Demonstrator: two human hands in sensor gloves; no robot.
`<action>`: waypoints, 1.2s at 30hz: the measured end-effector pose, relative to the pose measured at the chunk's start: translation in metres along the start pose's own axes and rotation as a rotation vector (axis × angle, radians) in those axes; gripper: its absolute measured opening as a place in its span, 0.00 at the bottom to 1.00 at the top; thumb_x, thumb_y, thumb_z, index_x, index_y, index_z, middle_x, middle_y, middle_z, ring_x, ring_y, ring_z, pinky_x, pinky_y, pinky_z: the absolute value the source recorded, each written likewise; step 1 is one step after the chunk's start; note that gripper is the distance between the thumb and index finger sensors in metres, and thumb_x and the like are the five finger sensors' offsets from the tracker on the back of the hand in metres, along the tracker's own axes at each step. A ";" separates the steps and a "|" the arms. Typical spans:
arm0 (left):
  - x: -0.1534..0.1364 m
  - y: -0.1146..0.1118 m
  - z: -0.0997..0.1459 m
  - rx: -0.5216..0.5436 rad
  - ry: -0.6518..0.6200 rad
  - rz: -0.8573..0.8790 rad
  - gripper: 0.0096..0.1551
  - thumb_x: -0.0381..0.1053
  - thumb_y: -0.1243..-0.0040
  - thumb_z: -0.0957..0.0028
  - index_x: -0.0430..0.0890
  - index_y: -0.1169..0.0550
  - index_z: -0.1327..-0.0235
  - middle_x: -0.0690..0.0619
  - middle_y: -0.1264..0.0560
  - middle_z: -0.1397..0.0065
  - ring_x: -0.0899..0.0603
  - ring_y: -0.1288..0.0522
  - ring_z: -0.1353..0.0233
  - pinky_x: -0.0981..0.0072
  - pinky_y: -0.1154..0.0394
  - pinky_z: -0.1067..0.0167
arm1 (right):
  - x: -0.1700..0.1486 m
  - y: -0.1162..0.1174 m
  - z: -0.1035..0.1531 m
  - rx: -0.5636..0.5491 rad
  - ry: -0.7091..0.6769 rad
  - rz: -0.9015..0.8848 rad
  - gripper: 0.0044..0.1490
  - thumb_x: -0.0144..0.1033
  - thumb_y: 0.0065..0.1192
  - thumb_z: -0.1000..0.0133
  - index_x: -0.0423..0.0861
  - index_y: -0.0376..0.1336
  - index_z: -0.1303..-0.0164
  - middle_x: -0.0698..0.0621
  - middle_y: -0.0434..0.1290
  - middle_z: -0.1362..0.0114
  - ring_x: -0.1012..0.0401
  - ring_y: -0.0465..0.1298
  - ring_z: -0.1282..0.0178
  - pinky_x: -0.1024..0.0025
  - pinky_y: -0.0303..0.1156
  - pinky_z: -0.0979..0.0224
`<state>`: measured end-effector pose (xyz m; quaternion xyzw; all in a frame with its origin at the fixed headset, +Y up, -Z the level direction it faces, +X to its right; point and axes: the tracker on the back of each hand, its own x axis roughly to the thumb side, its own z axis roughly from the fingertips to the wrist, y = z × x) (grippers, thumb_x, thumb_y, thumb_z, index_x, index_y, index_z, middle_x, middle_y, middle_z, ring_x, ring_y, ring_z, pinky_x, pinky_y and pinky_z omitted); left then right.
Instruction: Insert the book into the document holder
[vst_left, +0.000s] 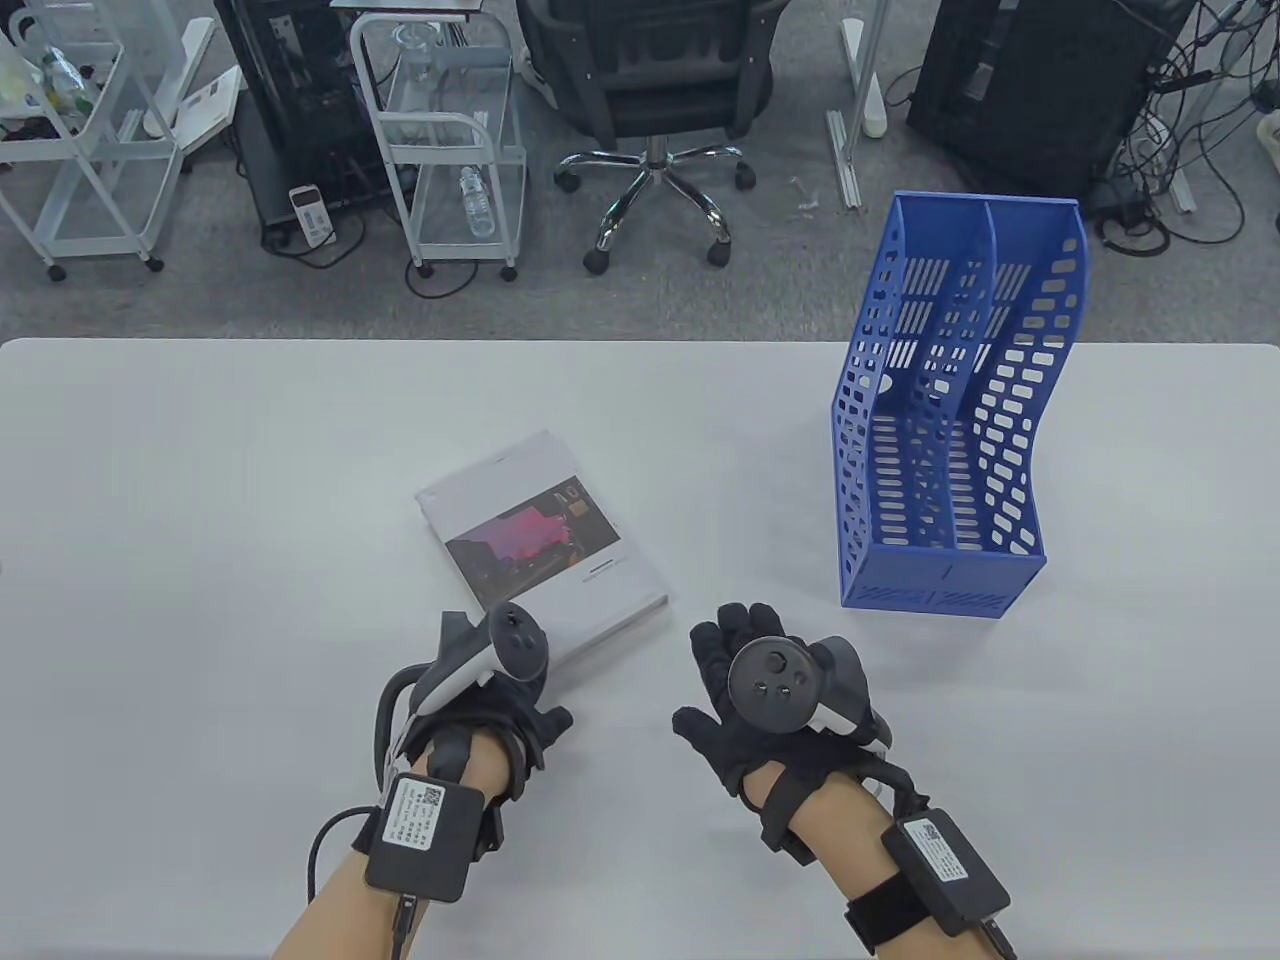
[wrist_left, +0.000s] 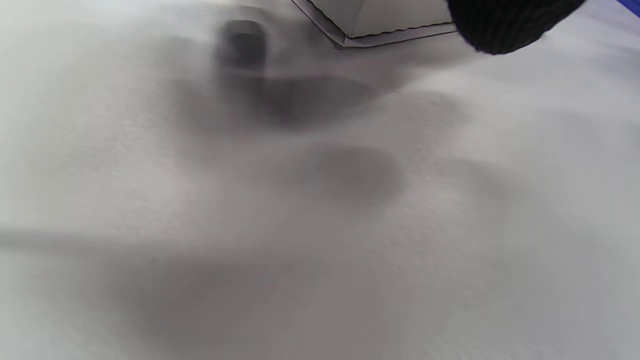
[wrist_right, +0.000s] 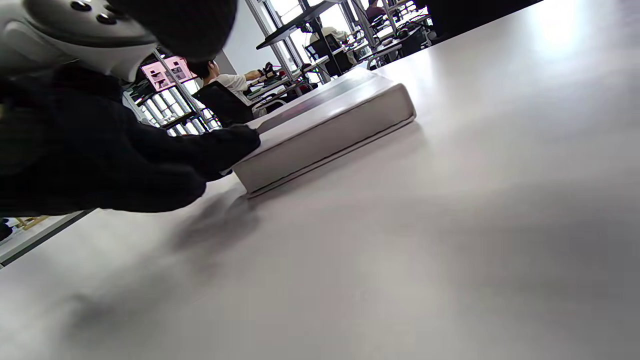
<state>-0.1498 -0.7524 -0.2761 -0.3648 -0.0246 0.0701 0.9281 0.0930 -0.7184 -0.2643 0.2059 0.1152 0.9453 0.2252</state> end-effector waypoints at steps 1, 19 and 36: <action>0.008 -0.003 0.002 -0.010 -0.022 -0.018 0.50 0.72 0.49 0.57 0.64 0.59 0.29 0.61 0.68 0.20 0.40 0.58 0.13 0.38 0.59 0.25 | -0.002 0.001 -0.001 0.003 0.007 0.001 0.52 0.54 0.59 0.49 0.35 0.42 0.29 0.31 0.38 0.23 0.29 0.37 0.27 0.26 0.42 0.35; 0.029 -0.010 0.007 0.017 -0.158 -0.057 0.47 0.72 0.49 0.56 0.64 0.53 0.26 0.64 0.64 0.18 0.41 0.59 0.13 0.38 0.59 0.25 | -0.023 0.027 -0.024 0.181 0.079 0.049 0.49 0.53 0.59 0.48 0.37 0.45 0.28 0.38 0.41 0.21 0.32 0.38 0.26 0.26 0.42 0.34; 0.019 0.007 0.016 0.125 -0.090 -0.072 0.46 0.72 0.49 0.56 0.58 0.43 0.24 0.55 0.49 0.16 0.40 0.52 0.14 0.38 0.56 0.25 | 0.035 0.032 -0.001 0.357 -0.122 0.108 0.45 0.54 0.58 0.48 0.33 0.57 0.33 0.32 0.56 0.25 0.33 0.46 0.26 0.27 0.48 0.34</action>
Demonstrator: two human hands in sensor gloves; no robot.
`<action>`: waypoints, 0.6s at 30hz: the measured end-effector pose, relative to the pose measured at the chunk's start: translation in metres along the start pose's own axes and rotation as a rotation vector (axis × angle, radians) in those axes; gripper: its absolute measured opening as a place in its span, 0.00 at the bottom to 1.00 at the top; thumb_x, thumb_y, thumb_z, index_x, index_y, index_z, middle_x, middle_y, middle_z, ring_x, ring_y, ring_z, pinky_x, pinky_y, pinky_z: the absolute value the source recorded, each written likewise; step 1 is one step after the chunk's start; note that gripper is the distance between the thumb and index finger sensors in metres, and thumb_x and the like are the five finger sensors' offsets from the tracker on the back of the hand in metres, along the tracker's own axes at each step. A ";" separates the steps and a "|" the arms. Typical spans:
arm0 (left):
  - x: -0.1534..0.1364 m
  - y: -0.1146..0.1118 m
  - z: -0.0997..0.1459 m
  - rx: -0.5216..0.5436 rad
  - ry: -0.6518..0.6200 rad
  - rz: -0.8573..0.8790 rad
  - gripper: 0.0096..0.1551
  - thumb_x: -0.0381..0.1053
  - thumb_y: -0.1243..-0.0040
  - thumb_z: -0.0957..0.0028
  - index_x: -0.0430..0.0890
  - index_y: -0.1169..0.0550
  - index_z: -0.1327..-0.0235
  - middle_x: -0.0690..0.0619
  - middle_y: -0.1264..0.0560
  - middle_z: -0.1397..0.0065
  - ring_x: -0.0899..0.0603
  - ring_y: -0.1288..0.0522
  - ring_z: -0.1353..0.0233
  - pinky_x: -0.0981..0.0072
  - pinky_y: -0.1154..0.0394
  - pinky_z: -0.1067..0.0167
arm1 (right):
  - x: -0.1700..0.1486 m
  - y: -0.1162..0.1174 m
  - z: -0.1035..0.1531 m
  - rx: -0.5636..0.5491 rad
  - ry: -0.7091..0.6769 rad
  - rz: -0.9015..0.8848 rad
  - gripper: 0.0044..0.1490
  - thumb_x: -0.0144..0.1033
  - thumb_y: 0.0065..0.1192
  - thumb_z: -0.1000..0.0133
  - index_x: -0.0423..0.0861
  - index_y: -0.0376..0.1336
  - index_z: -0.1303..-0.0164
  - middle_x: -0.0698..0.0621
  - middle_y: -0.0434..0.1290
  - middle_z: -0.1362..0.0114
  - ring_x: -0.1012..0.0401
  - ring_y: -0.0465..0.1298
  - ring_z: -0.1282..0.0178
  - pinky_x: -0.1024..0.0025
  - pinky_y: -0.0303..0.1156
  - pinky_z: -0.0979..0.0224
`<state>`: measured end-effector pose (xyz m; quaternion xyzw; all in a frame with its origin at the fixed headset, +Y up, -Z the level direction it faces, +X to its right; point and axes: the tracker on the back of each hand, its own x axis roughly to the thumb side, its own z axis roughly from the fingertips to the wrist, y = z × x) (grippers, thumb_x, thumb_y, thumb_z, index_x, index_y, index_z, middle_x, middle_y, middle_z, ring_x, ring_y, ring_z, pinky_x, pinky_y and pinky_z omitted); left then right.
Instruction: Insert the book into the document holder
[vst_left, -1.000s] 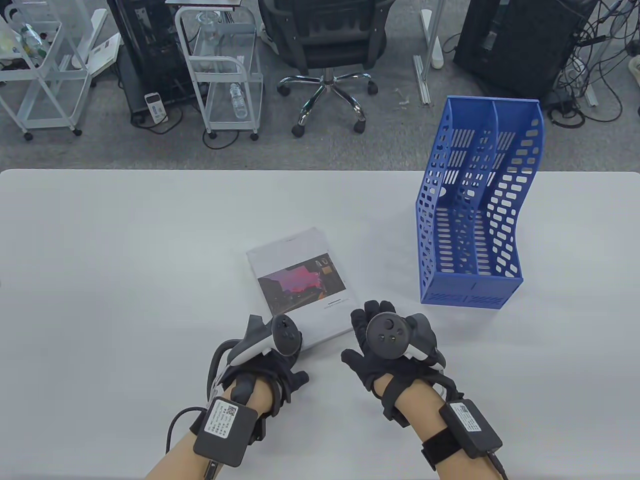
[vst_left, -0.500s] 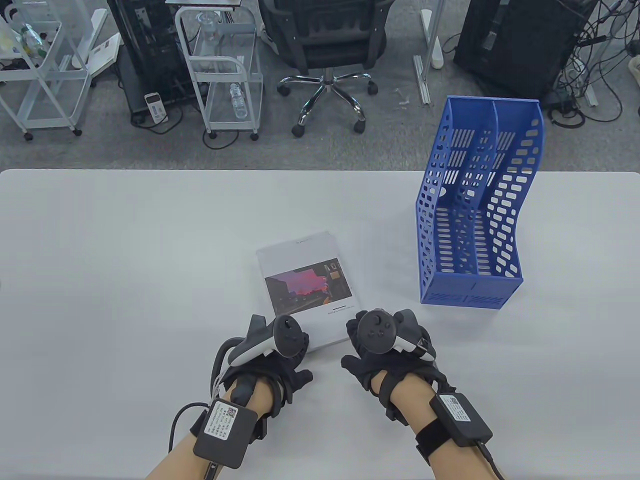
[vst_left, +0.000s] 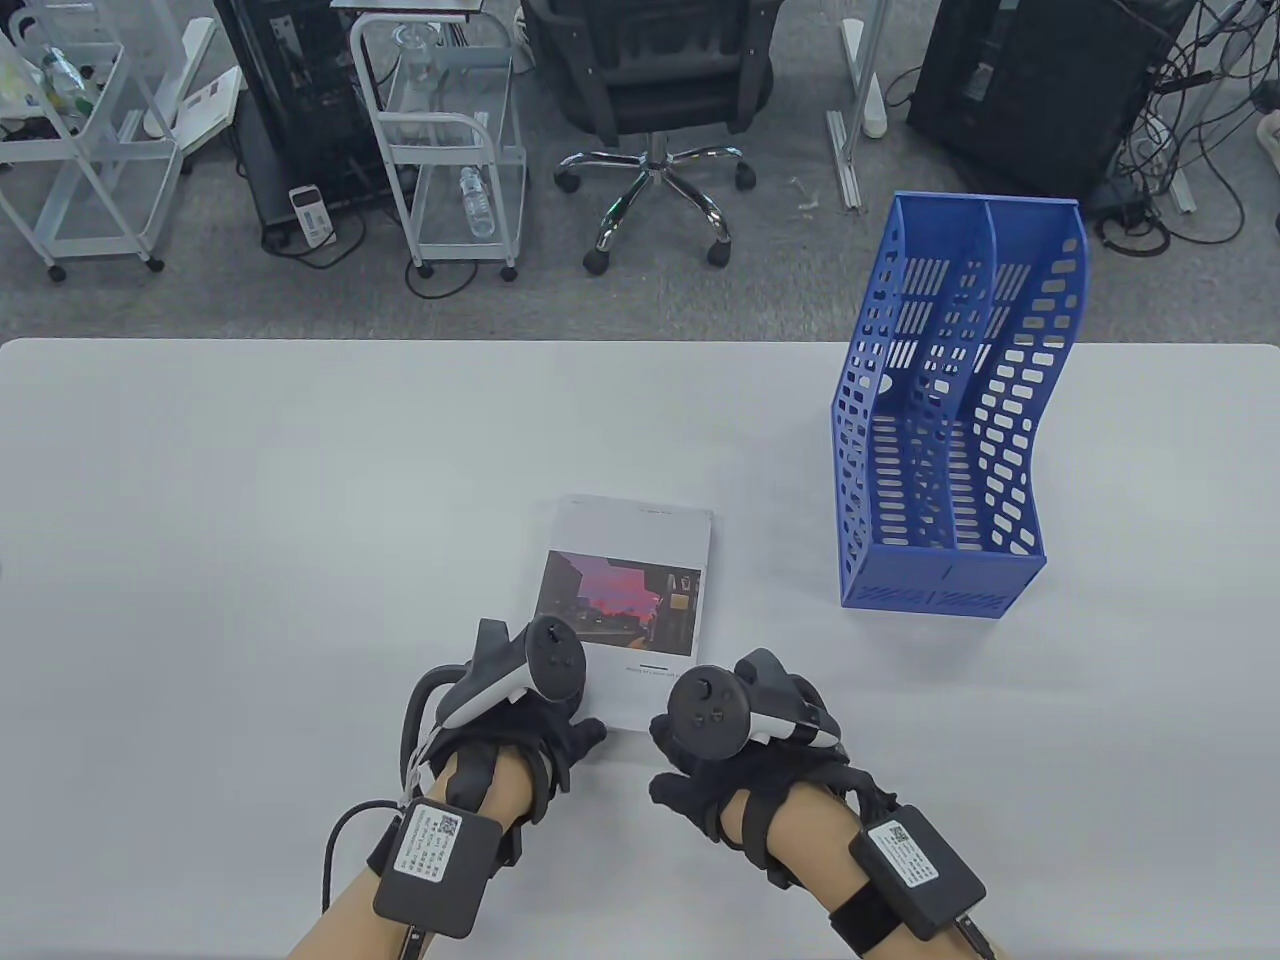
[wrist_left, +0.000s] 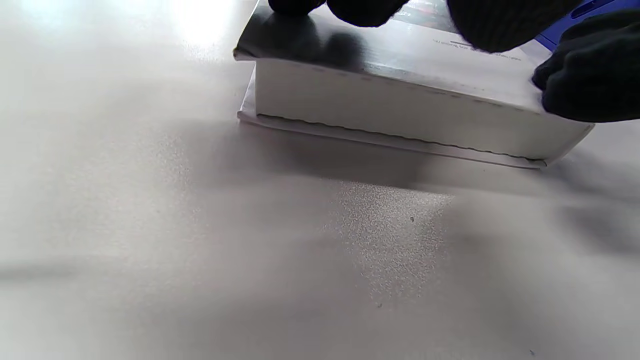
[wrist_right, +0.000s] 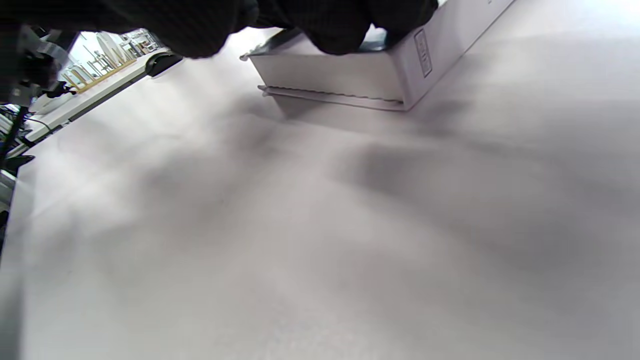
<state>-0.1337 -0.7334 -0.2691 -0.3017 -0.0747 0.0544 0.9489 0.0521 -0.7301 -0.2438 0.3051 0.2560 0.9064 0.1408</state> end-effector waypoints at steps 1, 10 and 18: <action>0.003 0.000 0.000 0.014 -0.027 -0.018 0.46 0.72 0.49 0.56 0.59 0.43 0.24 0.55 0.49 0.15 0.40 0.53 0.14 0.38 0.56 0.25 | -0.001 -0.005 0.001 -0.006 -0.019 -0.021 0.44 0.54 0.58 0.48 0.34 0.57 0.33 0.32 0.58 0.25 0.32 0.47 0.26 0.28 0.48 0.34; 0.062 -0.020 0.012 0.001 -0.283 -0.086 0.45 0.72 0.49 0.57 0.70 0.50 0.26 0.63 0.62 0.16 0.44 0.62 0.13 0.38 0.56 0.24 | -0.046 -0.075 -0.017 -0.375 0.117 -0.076 0.42 0.47 0.57 0.47 0.37 0.52 0.29 0.32 0.50 0.21 0.30 0.45 0.24 0.25 0.47 0.32; 0.060 -0.039 -0.005 -0.039 -0.240 -0.149 0.45 0.72 0.49 0.57 0.71 0.52 0.27 0.63 0.65 0.18 0.45 0.67 0.15 0.38 0.58 0.24 | -0.055 -0.037 -0.067 -0.158 0.112 0.270 0.39 0.26 0.59 0.50 0.48 0.50 0.28 0.45 0.41 0.19 0.35 0.36 0.23 0.26 0.39 0.31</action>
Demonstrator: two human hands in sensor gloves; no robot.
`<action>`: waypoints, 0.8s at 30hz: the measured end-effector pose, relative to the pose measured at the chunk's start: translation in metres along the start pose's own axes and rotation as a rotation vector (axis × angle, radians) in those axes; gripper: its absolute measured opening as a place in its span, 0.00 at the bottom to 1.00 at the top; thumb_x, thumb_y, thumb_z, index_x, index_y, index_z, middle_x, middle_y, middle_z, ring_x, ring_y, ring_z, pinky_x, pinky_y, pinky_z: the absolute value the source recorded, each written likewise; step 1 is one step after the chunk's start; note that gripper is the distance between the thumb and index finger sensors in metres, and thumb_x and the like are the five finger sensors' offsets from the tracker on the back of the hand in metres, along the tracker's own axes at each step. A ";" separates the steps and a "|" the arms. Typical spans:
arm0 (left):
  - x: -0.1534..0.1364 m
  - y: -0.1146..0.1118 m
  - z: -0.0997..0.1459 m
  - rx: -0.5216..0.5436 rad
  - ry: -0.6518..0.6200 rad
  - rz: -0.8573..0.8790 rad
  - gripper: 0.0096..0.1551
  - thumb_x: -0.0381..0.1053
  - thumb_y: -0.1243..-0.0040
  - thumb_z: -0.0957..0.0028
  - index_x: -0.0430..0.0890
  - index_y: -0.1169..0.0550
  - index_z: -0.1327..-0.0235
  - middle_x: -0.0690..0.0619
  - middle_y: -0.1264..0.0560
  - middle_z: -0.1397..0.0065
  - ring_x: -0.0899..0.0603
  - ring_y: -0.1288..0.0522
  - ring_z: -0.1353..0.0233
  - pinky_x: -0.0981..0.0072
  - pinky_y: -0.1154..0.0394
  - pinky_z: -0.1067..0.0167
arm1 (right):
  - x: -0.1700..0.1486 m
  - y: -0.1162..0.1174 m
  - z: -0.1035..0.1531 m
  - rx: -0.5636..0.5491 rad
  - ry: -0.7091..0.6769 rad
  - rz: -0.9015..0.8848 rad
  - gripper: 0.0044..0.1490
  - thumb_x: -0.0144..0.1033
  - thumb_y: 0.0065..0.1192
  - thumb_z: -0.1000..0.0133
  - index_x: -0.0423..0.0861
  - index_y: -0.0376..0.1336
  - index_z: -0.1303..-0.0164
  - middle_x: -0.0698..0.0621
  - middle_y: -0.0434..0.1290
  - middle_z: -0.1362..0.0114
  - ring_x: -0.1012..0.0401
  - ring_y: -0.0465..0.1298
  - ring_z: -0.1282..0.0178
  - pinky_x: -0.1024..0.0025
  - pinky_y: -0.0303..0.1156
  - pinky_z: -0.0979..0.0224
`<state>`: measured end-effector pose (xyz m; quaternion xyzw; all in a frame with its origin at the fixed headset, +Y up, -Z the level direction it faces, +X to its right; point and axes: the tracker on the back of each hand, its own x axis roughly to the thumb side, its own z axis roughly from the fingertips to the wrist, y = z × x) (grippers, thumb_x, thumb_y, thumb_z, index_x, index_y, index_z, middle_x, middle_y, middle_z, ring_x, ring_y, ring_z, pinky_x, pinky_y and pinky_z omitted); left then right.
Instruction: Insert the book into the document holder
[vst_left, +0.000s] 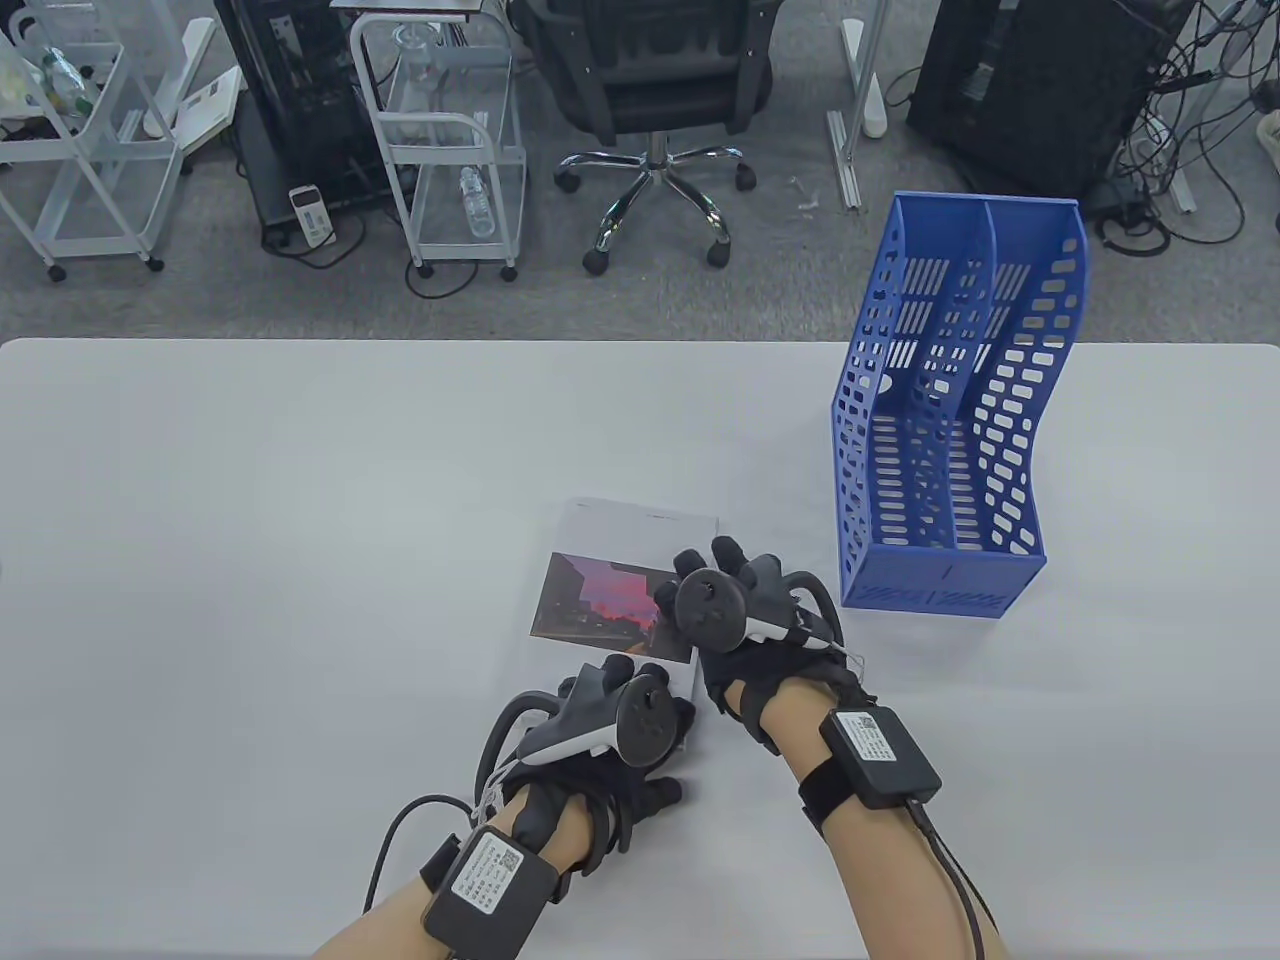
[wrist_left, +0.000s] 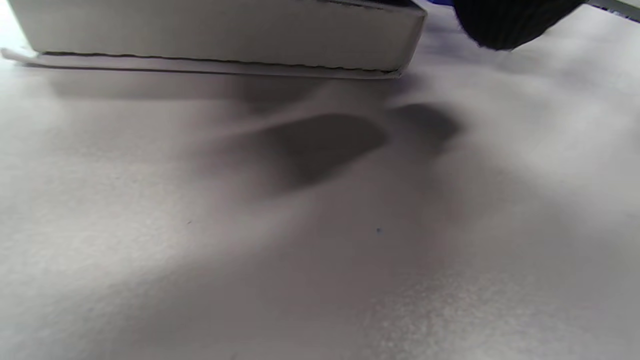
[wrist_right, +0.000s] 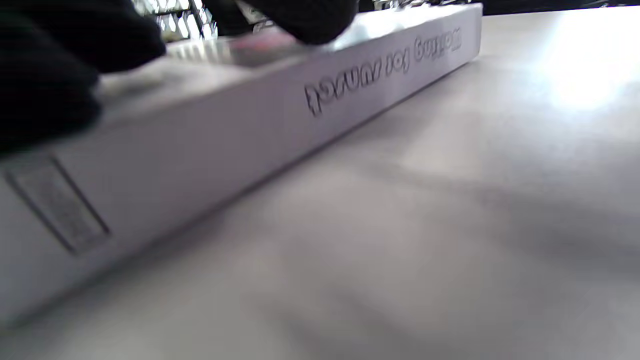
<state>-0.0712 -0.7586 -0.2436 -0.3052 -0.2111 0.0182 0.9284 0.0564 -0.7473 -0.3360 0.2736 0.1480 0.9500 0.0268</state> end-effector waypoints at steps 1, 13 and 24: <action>-0.001 0.000 0.000 -0.009 -0.001 0.015 0.45 0.72 0.49 0.57 0.71 0.52 0.27 0.63 0.64 0.17 0.45 0.67 0.15 0.38 0.59 0.24 | 0.003 0.003 -0.001 0.021 -0.002 0.035 0.39 0.26 0.58 0.50 0.48 0.49 0.28 0.45 0.42 0.19 0.36 0.37 0.23 0.26 0.39 0.30; -0.033 0.020 0.027 -0.122 0.188 0.029 0.35 0.73 0.50 0.56 0.73 0.36 0.31 0.61 0.53 0.16 0.43 0.56 0.14 0.37 0.52 0.25 | 0.030 0.004 0.019 0.089 -0.064 0.013 0.39 0.29 0.60 0.51 0.43 0.50 0.29 0.38 0.50 0.21 0.36 0.38 0.24 0.27 0.40 0.32; -0.099 0.034 0.033 -0.084 0.434 0.076 0.35 0.73 0.50 0.57 0.71 0.34 0.31 0.59 0.49 0.16 0.42 0.51 0.14 0.37 0.49 0.25 | 0.067 0.001 0.031 0.186 -0.164 -0.032 0.37 0.33 0.63 0.50 0.42 0.55 0.31 0.36 0.55 0.24 0.36 0.41 0.24 0.27 0.40 0.34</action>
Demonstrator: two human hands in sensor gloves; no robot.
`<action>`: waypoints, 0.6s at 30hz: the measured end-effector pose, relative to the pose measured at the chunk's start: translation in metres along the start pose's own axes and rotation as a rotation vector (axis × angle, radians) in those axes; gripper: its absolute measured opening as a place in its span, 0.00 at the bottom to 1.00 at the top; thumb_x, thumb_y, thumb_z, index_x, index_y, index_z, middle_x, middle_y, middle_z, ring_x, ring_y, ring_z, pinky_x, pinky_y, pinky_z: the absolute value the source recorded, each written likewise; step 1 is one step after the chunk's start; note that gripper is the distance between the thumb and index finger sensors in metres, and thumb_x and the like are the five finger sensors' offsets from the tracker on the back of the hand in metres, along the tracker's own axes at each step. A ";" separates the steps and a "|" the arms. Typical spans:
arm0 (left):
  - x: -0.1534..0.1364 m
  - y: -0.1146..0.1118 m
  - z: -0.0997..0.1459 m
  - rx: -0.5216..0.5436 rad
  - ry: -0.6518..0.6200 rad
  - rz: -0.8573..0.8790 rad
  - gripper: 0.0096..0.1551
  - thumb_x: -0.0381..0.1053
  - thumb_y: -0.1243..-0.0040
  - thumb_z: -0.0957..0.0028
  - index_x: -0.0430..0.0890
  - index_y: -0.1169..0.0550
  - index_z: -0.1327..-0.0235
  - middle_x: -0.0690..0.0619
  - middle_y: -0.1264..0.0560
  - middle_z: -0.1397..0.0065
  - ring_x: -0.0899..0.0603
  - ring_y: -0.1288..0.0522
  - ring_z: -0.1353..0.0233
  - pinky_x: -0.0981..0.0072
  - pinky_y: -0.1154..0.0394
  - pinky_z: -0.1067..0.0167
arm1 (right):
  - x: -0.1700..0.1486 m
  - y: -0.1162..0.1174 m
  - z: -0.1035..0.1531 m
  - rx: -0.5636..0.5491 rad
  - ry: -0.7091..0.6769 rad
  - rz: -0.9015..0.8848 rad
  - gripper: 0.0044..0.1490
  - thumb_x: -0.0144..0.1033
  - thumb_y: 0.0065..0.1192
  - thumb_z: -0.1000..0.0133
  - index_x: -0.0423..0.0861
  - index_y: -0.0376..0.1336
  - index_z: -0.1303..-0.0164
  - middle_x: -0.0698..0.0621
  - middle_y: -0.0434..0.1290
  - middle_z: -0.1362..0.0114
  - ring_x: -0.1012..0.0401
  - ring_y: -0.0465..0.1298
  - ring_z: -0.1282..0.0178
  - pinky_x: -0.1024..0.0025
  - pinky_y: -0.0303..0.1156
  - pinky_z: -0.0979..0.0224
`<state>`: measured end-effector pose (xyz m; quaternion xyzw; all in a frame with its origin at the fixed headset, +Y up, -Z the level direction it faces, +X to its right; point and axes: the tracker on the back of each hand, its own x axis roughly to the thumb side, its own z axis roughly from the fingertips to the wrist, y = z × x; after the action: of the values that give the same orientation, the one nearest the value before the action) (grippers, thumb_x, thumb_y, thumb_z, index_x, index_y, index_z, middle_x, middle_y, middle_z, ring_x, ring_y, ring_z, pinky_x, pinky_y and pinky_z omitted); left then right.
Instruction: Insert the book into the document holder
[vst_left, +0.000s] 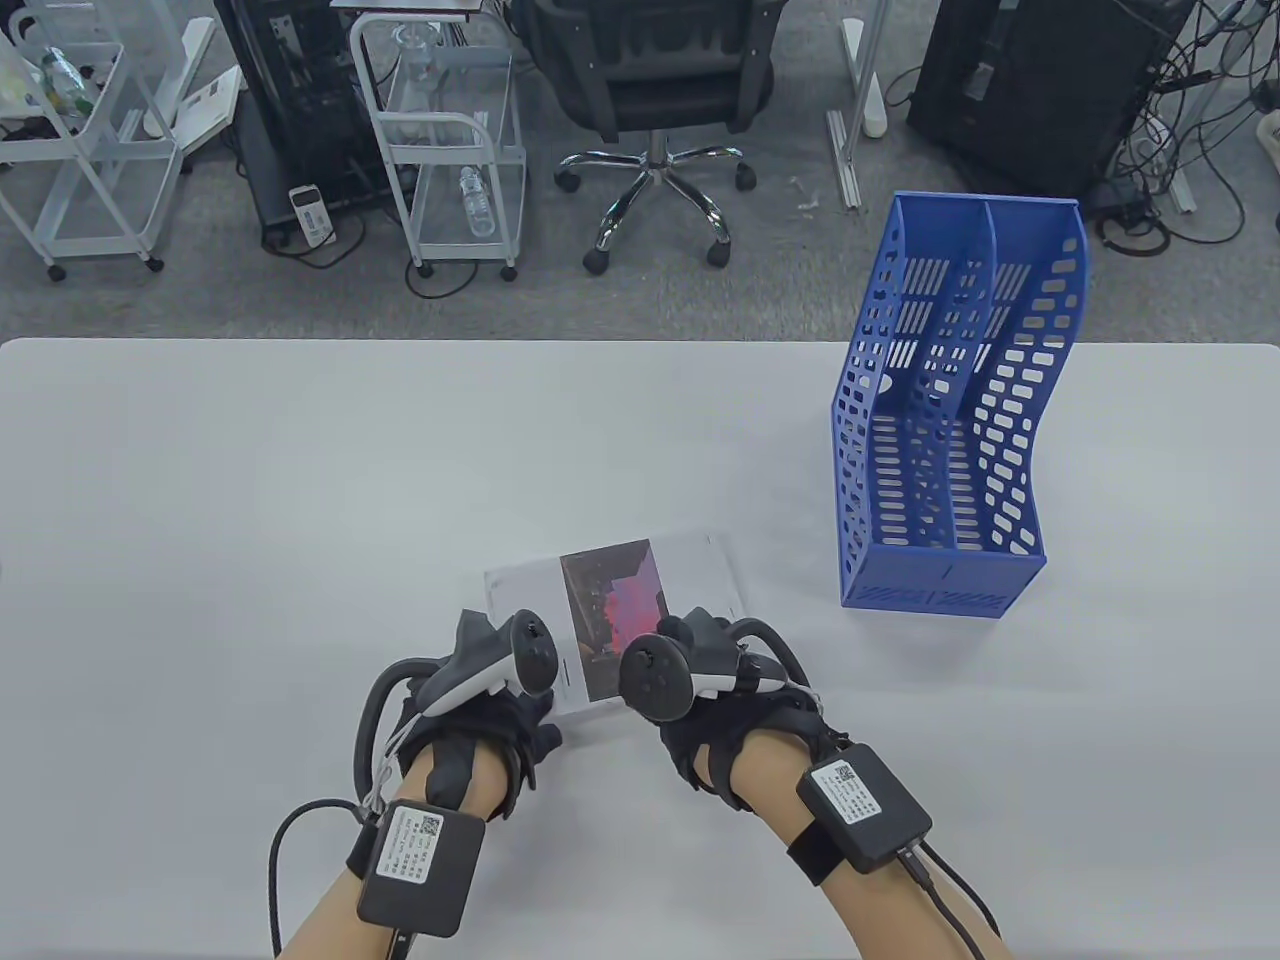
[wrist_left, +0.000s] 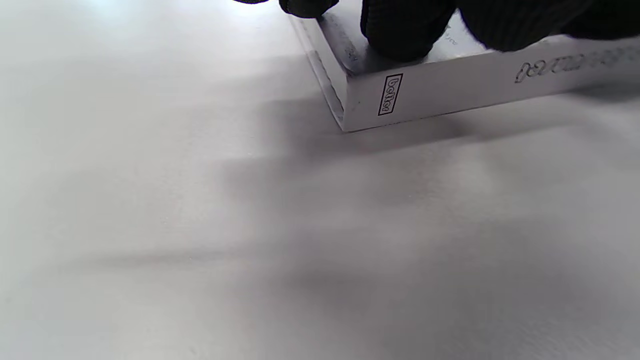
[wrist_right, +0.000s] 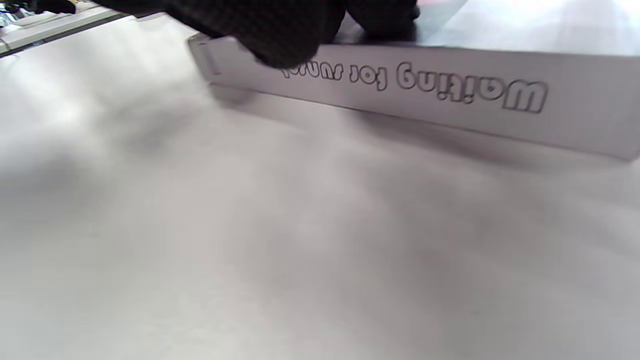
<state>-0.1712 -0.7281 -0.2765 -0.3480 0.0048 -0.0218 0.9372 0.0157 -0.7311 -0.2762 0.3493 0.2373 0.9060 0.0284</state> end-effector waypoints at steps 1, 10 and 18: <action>-0.006 0.001 -0.003 0.004 0.012 0.011 0.35 0.73 0.50 0.57 0.72 0.34 0.32 0.59 0.49 0.16 0.42 0.51 0.14 0.37 0.50 0.25 | 0.004 0.001 0.000 0.006 -0.014 -0.012 0.37 0.34 0.63 0.50 0.42 0.56 0.31 0.36 0.55 0.24 0.36 0.42 0.24 0.28 0.40 0.34; -0.011 0.001 -0.006 0.019 -0.014 0.069 0.38 0.73 0.49 0.56 0.66 0.35 0.29 0.58 0.47 0.16 0.41 0.49 0.14 0.37 0.49 0.25 | 0.000 0.000 0.000 -0.024 -0.032 -0.045 0.36 0.36 0.61 0.49 0.42 0.56 0.31 0.40 0.56 0.23 0.37 0.42 0.24 0.28 0.40 0.33; 0.016 0.018 0.021 0.182 -0.224 0.121 0.41 0.73 0.49 0.57 0.55 0.25 0.32 0.51 0.25 0.25 0.39 0.24 0.26 0.40 0.37 0.29 | -0.053 -0.021 0.002 -0.351 0.086 -0.159 0.39 0.42 0.59 0.49 0.42 0.53 0.29 0.36 0.51 0.20 0.33 0.44 0.23 0.26 0.43 0.31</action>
<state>-0.1539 -0.7016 -0.2719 -0.2610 -0.0811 0.0732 0.9591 0.0545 -0.7237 -0.3172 0.2803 0.1035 0.9424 0.1502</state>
